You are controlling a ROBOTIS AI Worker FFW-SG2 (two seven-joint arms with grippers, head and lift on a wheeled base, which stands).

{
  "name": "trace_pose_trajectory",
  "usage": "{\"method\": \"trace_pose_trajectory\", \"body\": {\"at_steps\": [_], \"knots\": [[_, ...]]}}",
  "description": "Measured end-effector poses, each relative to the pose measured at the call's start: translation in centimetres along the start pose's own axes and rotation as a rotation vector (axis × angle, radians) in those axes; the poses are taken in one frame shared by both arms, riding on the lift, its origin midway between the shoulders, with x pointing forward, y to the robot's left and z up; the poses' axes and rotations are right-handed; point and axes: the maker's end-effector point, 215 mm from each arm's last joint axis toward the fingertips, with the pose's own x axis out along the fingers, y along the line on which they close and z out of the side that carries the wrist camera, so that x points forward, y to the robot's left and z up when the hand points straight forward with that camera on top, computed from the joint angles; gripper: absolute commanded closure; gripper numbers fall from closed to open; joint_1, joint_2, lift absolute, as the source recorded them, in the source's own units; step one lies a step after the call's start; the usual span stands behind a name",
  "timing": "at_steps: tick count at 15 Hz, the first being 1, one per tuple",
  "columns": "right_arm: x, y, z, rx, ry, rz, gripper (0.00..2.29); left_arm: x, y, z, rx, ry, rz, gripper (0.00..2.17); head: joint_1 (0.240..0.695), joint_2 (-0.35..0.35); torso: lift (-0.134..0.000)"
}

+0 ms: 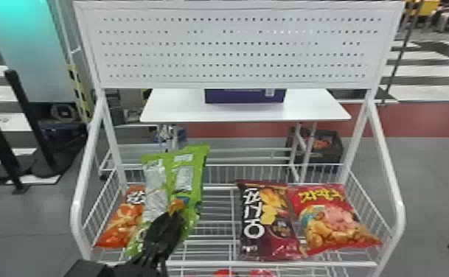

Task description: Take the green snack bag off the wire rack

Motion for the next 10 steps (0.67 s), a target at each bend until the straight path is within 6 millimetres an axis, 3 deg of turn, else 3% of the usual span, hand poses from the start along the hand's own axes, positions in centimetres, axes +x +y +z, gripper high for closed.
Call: {"method": "trace_pose_trajectory", "body": {"at_steps": [5,10], "knots": [[0.2,0.1,-0.3,0.005,0.001,0.001,0.17,-5.2,4.2,2.5,-0.008,-0.079,0.085,1.72,0.499,0.000,0.000],[0.2,0.0,-0.4,0.003,0.004,0.003,0.17,-8.6,8.5,2.5,0.021,-0.115,0.174,1.72,0.499,0.000,0.000]]}}
